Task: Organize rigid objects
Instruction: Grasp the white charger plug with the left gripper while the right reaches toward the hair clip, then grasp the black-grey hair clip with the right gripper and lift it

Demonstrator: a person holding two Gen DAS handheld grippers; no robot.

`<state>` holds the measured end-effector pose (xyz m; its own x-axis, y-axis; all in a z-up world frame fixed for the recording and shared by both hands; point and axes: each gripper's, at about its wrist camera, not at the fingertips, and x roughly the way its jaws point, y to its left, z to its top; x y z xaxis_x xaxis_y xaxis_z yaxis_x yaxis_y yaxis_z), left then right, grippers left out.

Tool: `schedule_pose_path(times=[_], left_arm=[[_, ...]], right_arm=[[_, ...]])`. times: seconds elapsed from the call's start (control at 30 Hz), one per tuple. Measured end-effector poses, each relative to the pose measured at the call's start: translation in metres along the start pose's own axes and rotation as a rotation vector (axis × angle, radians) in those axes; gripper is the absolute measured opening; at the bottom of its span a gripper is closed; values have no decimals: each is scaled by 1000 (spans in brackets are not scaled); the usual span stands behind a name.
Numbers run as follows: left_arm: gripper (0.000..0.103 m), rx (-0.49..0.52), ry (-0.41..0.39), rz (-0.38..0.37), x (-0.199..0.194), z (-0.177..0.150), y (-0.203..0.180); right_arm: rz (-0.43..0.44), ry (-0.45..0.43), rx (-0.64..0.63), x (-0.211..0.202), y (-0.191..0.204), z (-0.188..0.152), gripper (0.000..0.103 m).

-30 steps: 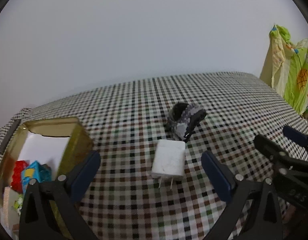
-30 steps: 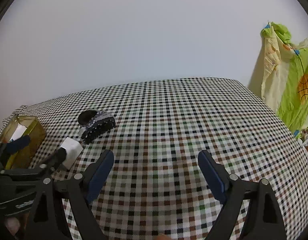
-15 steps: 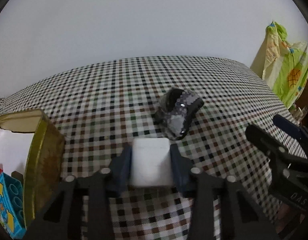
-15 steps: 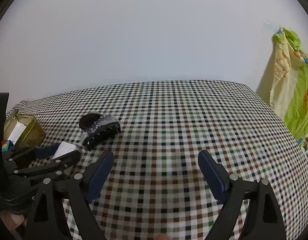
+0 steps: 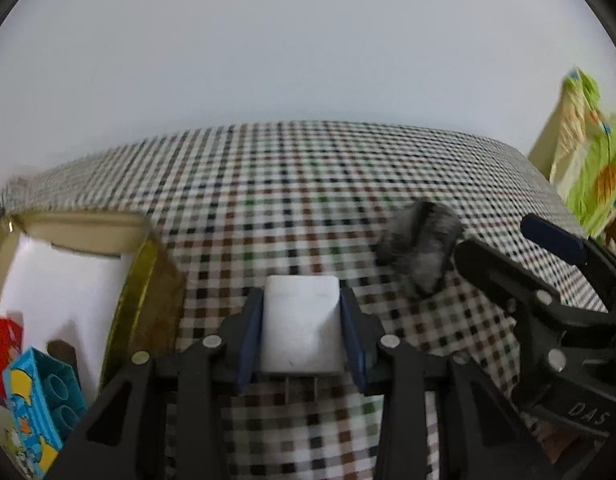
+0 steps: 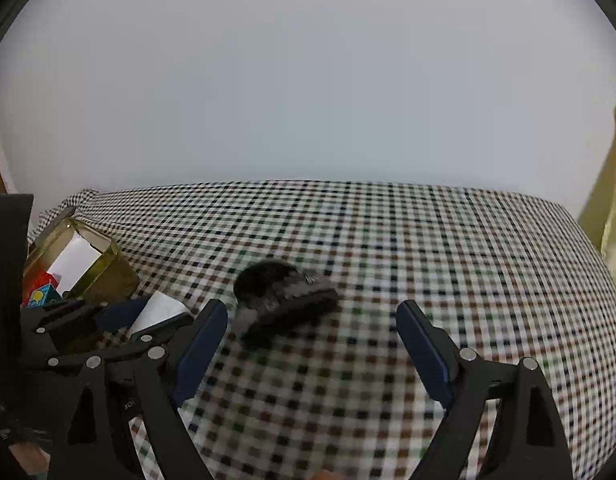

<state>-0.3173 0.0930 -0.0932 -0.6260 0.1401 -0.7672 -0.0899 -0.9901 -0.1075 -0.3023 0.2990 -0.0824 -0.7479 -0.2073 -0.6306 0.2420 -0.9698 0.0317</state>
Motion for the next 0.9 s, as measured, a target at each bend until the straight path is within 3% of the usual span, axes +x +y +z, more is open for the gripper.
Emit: schedule_pose_path(times=[0.43,0.57,0.6,0.63,0.7,0.9], left_arm=[[37,-9,-4,4,-5,-2,2],[37,-10,-6,2,-2,-3,-3],[37,-10,-6,2,-2,-3,-3],[37,-10,-6,2,-2,-3,-4],[37,-12,-10,-2,-4,-4,-4],[37,-9,-35,-10,-12,-4,-3]], right_arm=[[13,119,-59,51,16,14,93],[11,179,-9,64,9,14,93],[12,184,0,64,6,12,89],[26,188,3,64,5,11,78],[19,183,-14,62,8,10,70],[18,160,-13,53,12,5,70]])
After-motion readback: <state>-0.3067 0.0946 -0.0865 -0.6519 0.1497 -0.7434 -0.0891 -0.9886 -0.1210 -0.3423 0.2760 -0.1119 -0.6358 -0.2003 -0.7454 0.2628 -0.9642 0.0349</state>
